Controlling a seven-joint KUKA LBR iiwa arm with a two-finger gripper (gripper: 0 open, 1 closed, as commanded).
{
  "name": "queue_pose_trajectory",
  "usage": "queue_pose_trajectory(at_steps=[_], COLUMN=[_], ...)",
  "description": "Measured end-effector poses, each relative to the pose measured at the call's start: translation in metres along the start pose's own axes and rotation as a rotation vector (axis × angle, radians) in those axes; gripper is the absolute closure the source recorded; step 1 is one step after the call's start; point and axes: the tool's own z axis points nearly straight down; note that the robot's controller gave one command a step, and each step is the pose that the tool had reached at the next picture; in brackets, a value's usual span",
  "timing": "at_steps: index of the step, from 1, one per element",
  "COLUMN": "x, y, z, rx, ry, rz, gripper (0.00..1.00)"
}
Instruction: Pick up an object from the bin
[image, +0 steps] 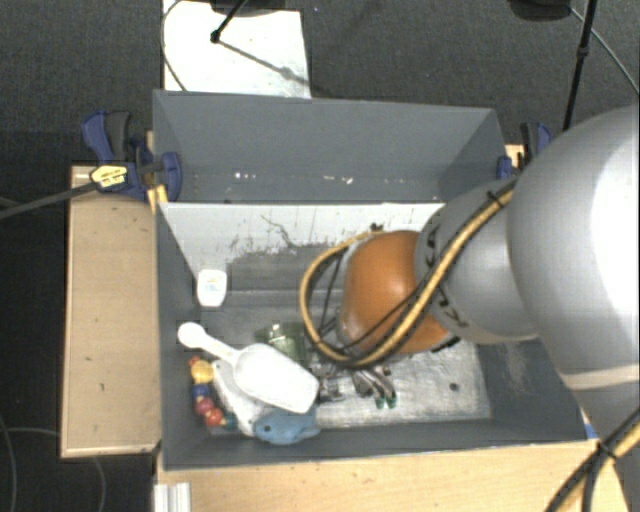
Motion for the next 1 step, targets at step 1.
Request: queue_pose_trajectory(at_steps=[1], x=[0.0000], y=[0.0000], z=[0.0000], rx=[0.000], ry=[0.000], rz=[0.000], gripper=[1.00])
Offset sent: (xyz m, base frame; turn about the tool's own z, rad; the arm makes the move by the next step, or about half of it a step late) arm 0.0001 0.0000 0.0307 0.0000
